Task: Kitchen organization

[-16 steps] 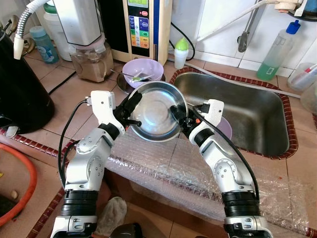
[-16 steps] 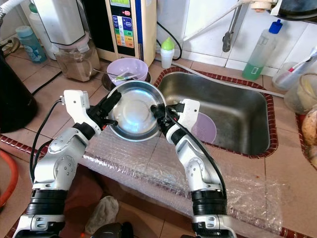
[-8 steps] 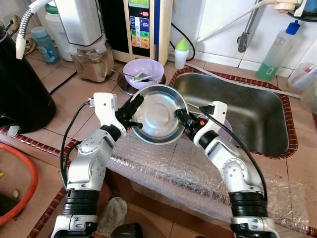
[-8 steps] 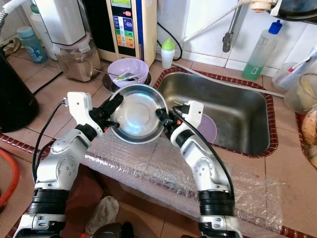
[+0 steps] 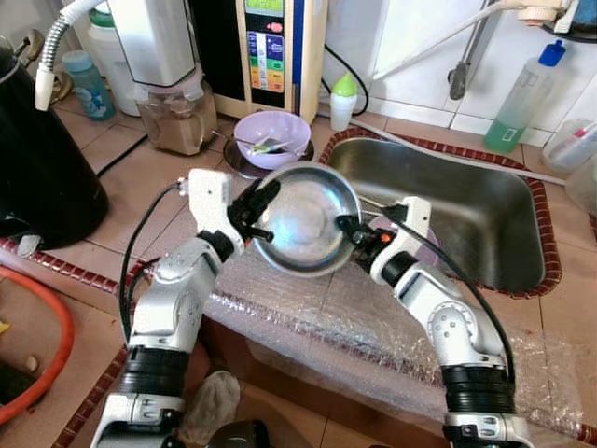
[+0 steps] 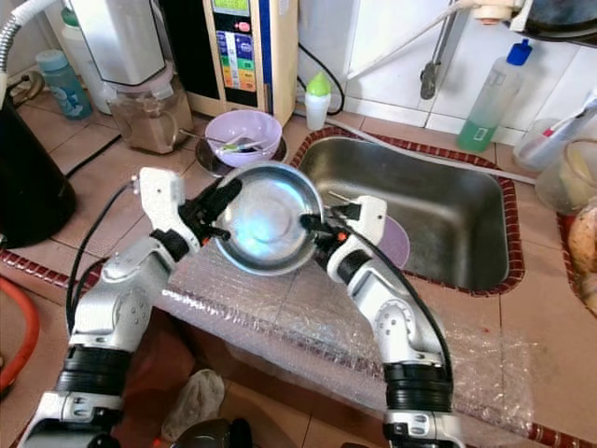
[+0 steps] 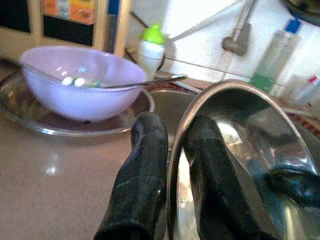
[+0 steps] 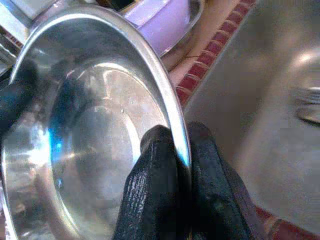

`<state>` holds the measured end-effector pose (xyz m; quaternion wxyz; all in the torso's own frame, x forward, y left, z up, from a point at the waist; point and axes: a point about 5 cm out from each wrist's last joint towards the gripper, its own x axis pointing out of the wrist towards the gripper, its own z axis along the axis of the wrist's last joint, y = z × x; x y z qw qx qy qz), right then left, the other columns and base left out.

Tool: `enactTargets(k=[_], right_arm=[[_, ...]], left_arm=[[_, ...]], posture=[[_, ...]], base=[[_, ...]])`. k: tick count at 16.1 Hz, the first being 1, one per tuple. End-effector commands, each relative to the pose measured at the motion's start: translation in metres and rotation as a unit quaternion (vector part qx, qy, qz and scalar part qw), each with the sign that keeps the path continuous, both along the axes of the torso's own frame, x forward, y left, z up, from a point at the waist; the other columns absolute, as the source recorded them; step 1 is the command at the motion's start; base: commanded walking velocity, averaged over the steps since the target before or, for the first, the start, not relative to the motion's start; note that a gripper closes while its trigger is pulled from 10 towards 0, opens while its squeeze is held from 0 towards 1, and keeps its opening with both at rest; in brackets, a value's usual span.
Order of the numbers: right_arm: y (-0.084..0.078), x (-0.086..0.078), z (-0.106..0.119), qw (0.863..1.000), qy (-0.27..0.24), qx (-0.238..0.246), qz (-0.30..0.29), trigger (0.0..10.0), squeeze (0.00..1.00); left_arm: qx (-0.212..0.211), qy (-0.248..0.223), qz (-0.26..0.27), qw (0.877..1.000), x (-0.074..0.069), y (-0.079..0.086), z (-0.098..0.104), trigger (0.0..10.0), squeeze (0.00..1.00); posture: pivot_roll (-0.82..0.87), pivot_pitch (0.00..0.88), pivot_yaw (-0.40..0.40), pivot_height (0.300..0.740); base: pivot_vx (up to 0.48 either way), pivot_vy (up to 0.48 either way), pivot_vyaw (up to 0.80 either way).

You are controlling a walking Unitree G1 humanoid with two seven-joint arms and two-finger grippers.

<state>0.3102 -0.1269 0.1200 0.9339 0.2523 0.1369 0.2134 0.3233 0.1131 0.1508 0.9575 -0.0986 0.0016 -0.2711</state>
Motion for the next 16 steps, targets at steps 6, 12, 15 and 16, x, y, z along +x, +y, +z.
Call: enactTargets(k=[6, 12, 15, 16], right_arm=[[-0.032, 0.007, -0.008, 0.997, 0.023, -0.026, -0.066, 0.0, 0.0], [-0.079, 0.018, -0.007, 0.972, 0.028, -0.069, -0.222, 0.0, 0.0], [-0.099, 0.022, -0.009, 0.951, 0.04, -0.095, -0.293, 0.0, 0.0], [-0.105, 0.024, -0.011, 0.941, 0.05, -0.111, -0.316, 0.5, 0.0]], left_arm=[[0.056, -0.045, -0.037, 0.997, 0.006, -0.004, 0.014, 10.0, 1.0], [0.17, -0.043, -0.15, 0.973, -0.005, 0.0, 0.005, 10.0, 1.0], [0.205, -0.042, -0.165, 0.964, -0.005, 0.0, 0.002, 10.0, 1.0], [0.209, -0.042, -0.179, 0.961, -0.006, -0.002, 0.003, 10.0, 1.0]], posture=[[-0.1, 0.0, 0.047, 0.74], [-0.08, 0.006, 0.048, 0.74], [-0.08, 0.027, 0.062, 0.74], [-0.08, 0.038, 0.068, 0.74]], base=[[0.0, 0.0, 0.0], [0.0, 0.0, 0.0], [0.0, 0.0, 0.0], [0.0, 0.0, 0.0]])
